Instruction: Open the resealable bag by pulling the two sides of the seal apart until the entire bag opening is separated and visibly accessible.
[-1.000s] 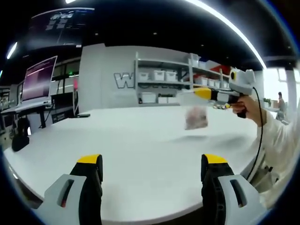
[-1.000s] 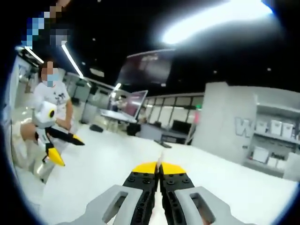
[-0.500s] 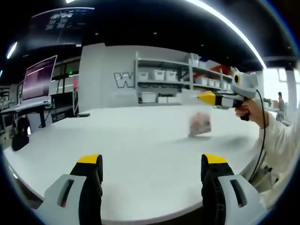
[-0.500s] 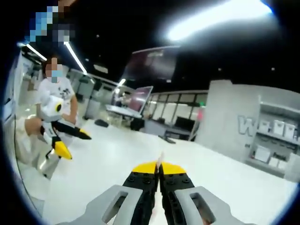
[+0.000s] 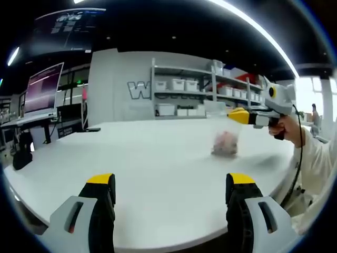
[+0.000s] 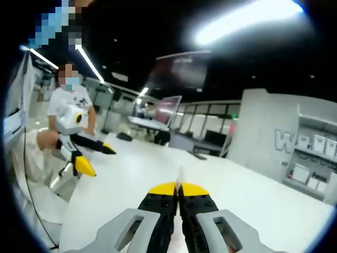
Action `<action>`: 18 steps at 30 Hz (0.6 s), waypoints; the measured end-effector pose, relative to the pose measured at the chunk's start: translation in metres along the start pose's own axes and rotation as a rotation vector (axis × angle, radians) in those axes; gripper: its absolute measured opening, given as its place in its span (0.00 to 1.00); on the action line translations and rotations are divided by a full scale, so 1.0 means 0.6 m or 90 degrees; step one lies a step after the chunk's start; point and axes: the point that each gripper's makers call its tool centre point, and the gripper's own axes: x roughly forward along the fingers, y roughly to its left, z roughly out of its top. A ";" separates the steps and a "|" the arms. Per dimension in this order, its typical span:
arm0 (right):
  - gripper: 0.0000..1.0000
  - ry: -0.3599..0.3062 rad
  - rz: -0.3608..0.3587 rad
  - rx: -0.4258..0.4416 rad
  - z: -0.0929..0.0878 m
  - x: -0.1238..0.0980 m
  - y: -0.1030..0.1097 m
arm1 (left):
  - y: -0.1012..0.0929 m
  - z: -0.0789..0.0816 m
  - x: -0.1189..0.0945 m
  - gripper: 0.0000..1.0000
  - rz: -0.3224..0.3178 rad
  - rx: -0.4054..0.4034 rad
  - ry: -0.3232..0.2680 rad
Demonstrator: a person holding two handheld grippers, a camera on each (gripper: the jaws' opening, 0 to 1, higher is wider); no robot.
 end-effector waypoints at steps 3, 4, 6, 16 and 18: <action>0.00 0.006 0.019 -0.005 -0.003 0.000 0.019 | -0.001 0.000 0.000 0.86 0.000 0.003 0.001; 0.00 0.009 0.025 -0.006 -0.005 0.001 0.024 | -0.001 0.000 0.000 0.85 -0.002 0.003 0.000; 0.00 0.014 0.034 -0.010 -0.009 0.001 0.035 | -0.003 0.000 0.001 0.85 -0.004 0.002 0.000; 0.00 0.047 0.072 -0.032 -0.033 0.005 0.085 | -0.004 0.003 0.000 0.85 -0.007 0.002 -0.003; 0.00 0.054 0.080 -0.035 -0.040 0.005 0.093 | -0.003 0.004 0.000 0.85 -0.008 0.003 -0.004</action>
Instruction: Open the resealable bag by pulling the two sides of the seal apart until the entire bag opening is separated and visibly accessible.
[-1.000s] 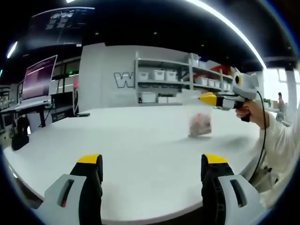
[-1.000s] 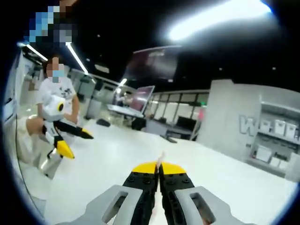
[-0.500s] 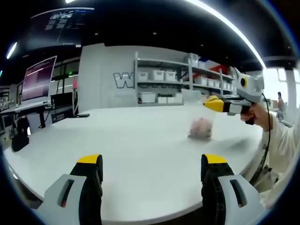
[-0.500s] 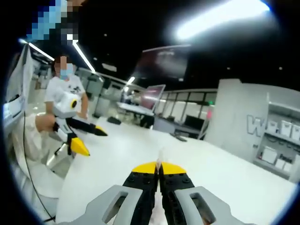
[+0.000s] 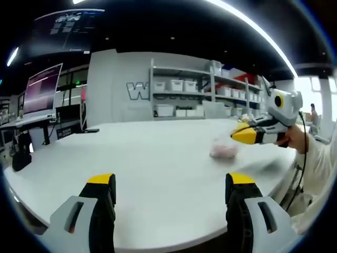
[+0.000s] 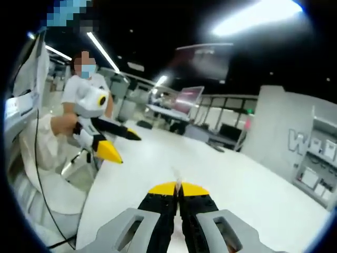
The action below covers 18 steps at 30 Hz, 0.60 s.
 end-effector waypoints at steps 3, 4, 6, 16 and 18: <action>0.00 0.012 0.007 0.000 -0.013 0.001 0.011 | 0.001 0.001 0.000 0.84 0.000 -0.002 -0.001; 0.00 0.013 0.009 0.004 -0.015 0.001 0.013 | 0.001 0.000 0.000 0.84 -0.001 -0.002 -0.002; 0.00 0.018 0.014 0.011 -0.024 0.002 0.020 | -0.001 -0.003 0.000 0.84 -0.002 -0.003 0.000; 0.00 0.043 0.023 0.003 -0.049 0.004 0.044 | -0.002 -0.007 0.001 0.84 -0.004 0.000 0.004; 0.00 0.047 0.022 -0.001 -0.053 0.003 0.049 | -0.002 -0.008 0.001 0.84 -0.004 0.000 0.005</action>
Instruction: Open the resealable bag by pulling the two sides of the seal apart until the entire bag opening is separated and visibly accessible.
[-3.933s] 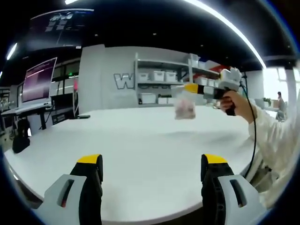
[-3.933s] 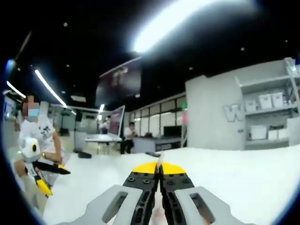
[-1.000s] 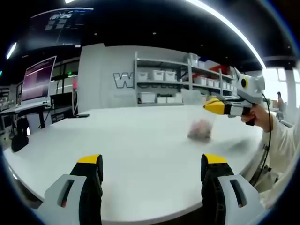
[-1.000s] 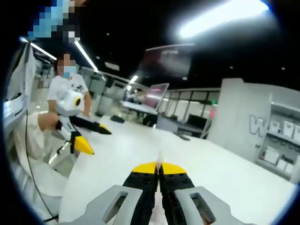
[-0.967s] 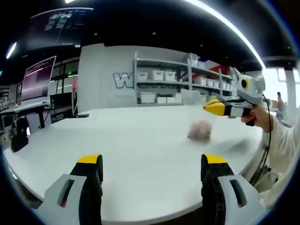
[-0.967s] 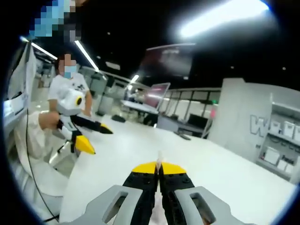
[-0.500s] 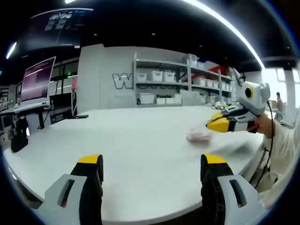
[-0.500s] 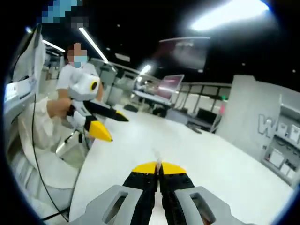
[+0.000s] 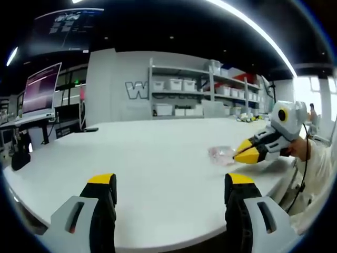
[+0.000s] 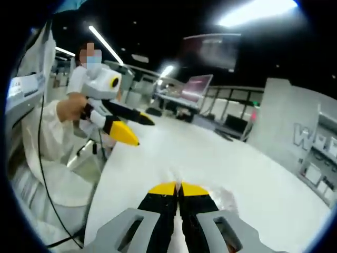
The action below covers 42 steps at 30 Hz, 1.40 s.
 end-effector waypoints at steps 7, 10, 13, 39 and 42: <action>0.00 0.025 0.006 -0.010 -0.017 -0.002 0.013 | -0.003 -0.003 0.001 0.83 -0.004 -0.002 0.001; 0.00 0.029 0.005 -0.011 -0.019 -0.003 0.014 | -0.003 -0.007 0.001 0.83 -0.005 -0.004 0.003; 0.00 0.030 0.003 -0.010 -0.020 -0.004 0.014 | -0.003 -0.007 0.001 0.83 -0.004 -0.005 0.003; 0.14 0.029 -0.023 0.075 -0.006 -0.020 0.032 | -0.001 -0.012 -0.003 0.83 -0.008 -0.015 -0.002; 0.14 0.024 -0.023 0.081 -0.002 -0.020 0.037 | 0.000 -0.011 -0.003 0.83 -0.008 -0.015 -0.004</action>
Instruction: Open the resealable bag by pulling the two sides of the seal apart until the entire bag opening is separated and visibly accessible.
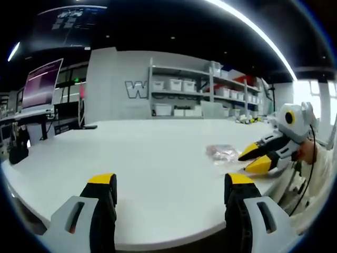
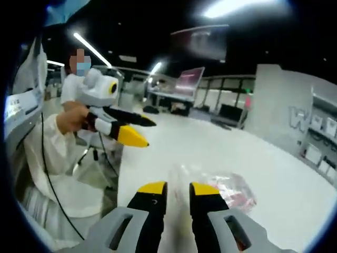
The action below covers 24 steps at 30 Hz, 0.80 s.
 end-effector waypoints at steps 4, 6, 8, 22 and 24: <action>0.14 0.001 -0.004 0.001 0.004 0.000 0.003 | 0.002 0.002 -0.001 0.83 -0.001 -0.001 -0.003; 0.15 -0.002 -0.006 0.002 0.006 0.000 0.002 | 0.002 0.002 -0.001 0.83 -0.001 -0.002 -0.003; 0.15 -0.006 -0.008 0.005 0.010 -0.002 0.002 | 0.002 0.003 -0.001 0.83 -0.002 -0.002 -0.005; 0.17 -0.006 -0.036 -0.019 0.029 -0.008 0.002 | -0.004 0.008 0.000 0.83 -0.009 -0.001 -0.009; 0.16 -0.005 -0.035 -0.026 0.030 -0.007 0.003 | -0.004 0.008 0.000 0.83 -0.009 0.000 -0.009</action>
